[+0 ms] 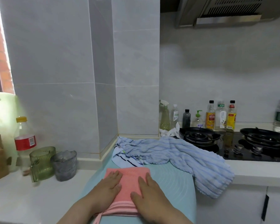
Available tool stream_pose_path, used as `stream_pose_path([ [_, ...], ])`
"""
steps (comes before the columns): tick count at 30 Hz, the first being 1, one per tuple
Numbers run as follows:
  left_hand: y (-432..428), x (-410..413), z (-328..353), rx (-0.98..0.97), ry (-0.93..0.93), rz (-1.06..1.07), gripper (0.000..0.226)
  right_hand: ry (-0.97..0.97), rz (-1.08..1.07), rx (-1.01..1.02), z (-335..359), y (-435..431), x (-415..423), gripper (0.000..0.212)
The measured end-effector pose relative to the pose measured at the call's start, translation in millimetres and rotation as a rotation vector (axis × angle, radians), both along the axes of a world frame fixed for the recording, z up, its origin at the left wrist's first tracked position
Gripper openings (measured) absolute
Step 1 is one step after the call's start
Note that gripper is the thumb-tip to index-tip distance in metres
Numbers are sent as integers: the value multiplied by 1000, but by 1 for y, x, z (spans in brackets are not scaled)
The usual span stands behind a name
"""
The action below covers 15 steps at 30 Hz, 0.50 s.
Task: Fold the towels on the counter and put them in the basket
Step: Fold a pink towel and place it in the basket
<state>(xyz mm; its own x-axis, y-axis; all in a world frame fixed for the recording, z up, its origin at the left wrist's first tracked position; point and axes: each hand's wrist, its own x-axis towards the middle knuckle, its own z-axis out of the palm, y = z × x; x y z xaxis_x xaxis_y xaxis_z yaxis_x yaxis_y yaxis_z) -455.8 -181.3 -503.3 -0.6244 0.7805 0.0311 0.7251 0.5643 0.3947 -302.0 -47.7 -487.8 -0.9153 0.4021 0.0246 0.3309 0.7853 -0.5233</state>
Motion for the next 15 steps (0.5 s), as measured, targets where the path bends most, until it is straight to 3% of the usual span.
stream_pose_path([
  [2,0,0,-3,3,17,5,54,208,-249,-383,3,1,-3,57],
  [4,0,0,-4,24,29,14,54,376,-401,-741,6,0,-4,24],
  [6,-2,2,-6,54,45,34,55,374,-404,-855,8,-2,-7,24],
  [8,-3,6,-10,123,41,71,58,319,-367,-803,10,-7,-7,27],
  [12,-17,16,6,509,-37,164,52,332,-122,-483,27,-12,3,39],
  [15,-27,25,49,648,-38,133,85,451,95,-277,50,-7,18,58],
])
